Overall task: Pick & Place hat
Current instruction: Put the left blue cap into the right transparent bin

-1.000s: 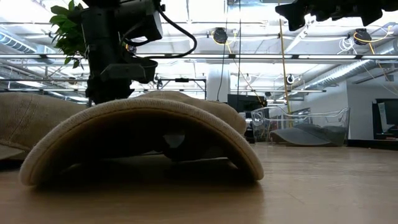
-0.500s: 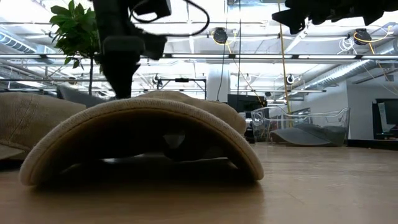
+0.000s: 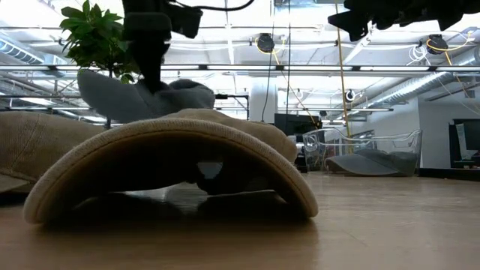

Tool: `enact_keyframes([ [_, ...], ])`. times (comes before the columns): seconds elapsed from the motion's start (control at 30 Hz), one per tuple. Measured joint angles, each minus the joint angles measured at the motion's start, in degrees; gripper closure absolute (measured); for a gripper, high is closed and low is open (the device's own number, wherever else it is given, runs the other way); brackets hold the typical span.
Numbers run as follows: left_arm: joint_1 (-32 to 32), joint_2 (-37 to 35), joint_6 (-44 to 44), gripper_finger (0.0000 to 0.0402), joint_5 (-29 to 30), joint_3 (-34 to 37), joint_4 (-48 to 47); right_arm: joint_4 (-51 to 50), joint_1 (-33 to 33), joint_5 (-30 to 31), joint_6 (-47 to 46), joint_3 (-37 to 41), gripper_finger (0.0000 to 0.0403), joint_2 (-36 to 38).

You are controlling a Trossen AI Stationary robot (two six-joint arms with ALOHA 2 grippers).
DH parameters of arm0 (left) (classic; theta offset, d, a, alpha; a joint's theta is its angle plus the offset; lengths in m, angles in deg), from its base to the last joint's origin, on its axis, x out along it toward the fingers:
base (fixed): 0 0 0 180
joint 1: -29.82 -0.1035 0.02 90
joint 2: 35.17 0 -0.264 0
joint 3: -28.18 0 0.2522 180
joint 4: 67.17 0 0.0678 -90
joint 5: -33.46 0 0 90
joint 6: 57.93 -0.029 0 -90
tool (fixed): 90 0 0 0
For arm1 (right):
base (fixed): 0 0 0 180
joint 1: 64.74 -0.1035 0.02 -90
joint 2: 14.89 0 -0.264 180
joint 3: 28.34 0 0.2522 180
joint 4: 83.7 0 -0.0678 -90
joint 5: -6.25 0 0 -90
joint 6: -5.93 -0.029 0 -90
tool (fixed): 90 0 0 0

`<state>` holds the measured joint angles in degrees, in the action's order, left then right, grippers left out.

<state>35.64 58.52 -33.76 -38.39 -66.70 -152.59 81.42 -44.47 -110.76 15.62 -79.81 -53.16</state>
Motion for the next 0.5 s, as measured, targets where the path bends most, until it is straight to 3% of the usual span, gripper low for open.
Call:
enact_keyframes([
  [0.5,0.00,-0.07,-7.46,0.0396,4.89,-10.26,-4.72,-0.02,0.00,-0.02,-0.05,0.00,0.0149,-0.04],
])
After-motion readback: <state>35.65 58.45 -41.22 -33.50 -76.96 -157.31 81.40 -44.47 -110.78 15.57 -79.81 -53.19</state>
